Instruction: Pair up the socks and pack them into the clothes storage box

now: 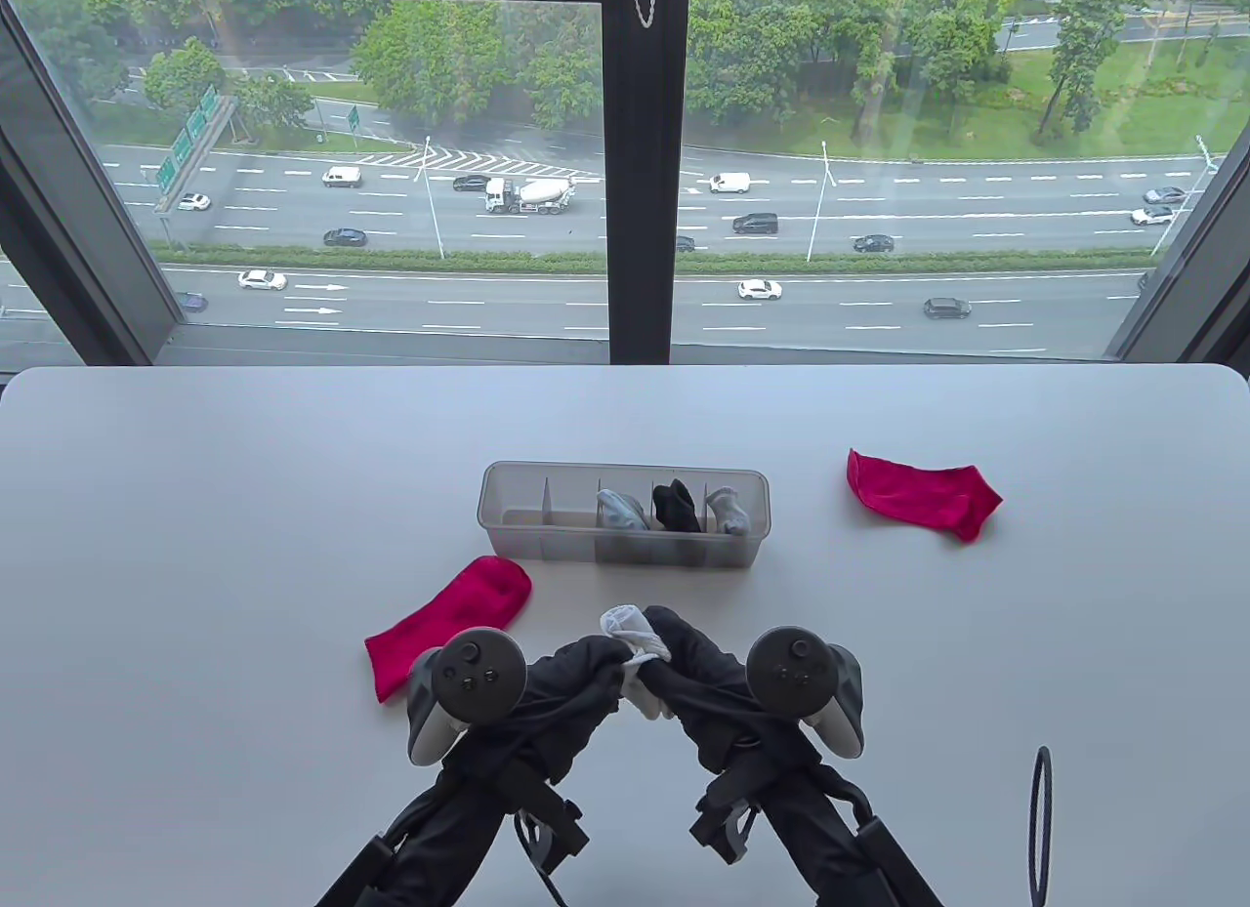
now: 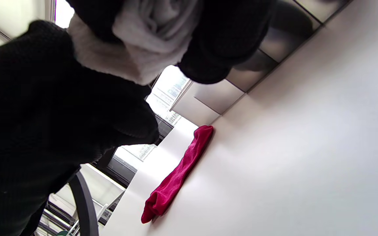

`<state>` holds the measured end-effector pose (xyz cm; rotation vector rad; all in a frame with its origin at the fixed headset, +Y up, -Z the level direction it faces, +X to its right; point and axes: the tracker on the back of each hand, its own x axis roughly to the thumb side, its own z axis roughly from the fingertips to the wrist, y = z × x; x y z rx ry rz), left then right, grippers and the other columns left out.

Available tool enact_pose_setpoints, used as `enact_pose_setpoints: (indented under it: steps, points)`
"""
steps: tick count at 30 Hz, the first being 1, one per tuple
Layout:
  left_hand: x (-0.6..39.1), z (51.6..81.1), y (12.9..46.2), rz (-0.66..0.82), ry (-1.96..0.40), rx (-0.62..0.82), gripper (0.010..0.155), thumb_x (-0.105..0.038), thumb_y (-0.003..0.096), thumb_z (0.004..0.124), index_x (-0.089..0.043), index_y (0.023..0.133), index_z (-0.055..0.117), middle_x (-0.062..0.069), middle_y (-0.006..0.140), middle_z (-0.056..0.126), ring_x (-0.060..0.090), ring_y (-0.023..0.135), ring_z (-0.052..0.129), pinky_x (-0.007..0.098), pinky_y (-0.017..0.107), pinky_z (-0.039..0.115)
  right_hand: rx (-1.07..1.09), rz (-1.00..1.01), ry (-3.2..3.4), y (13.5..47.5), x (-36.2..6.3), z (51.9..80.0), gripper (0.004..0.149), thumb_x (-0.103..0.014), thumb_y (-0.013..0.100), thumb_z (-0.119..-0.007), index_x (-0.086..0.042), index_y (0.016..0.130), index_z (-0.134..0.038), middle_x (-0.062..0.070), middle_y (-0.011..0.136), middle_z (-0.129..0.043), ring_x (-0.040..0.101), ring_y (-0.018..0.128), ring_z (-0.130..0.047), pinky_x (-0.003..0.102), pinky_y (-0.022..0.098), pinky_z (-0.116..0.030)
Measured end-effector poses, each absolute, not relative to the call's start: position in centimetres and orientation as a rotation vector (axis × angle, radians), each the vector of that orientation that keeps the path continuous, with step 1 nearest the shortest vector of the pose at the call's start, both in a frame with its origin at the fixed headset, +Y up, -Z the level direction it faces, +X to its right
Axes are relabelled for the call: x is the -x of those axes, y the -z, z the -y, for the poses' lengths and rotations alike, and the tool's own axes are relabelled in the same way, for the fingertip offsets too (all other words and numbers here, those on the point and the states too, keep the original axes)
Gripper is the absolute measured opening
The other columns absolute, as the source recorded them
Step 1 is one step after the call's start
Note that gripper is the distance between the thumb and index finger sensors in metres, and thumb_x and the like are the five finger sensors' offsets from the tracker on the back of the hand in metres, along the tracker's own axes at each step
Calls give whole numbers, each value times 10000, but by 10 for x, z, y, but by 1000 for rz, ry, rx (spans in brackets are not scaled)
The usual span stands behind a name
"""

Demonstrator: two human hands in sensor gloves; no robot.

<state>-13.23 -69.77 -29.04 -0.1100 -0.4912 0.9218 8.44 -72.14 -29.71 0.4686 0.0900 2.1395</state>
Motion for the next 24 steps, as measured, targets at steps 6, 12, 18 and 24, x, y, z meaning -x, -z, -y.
enact_pose_setpoints:
  steps: [6,12,18,24]
  points:
    - [125,697,283,419,-744,35,560,-408,523,771,-49,946,695,260,881,858,422,686,937,658,624,700,-404,84,-2276,290,-81,715,577,-416,613,-714,-94,1050,-521,194,908,-800,227,655,-948,326,492,-850]
    - [128,695,285,413,-775,3,381,-244,567,721,-72,906,747,220,828,899,383,643,966,632,605,734,-393,43,-2197,291,-81,716,570,-415,610,-707,-106,1054,-526,197,912,-798,233,665,-945,336,500,-847]
    - [154,697,297,260,-775,-121,373,-240,566,679,-115,917,706,203,880,836,390,697,915,649,634,695,-556,-163,-2120,292,-70,716,567,-313,609,-706,-124,1106,-511,240,977,-716,307,774,-869,418,575,-799]
    - [163,698,302,260,-787,-111,366,-251,571,702,-150,921,747,180,880,863,397,679,953,642,613,727,-649,-313,-2170,294,-62,719,536,-289,597,-677,-191,1104,-528,239,1015,-687,330,770,-850,388,539,-806]
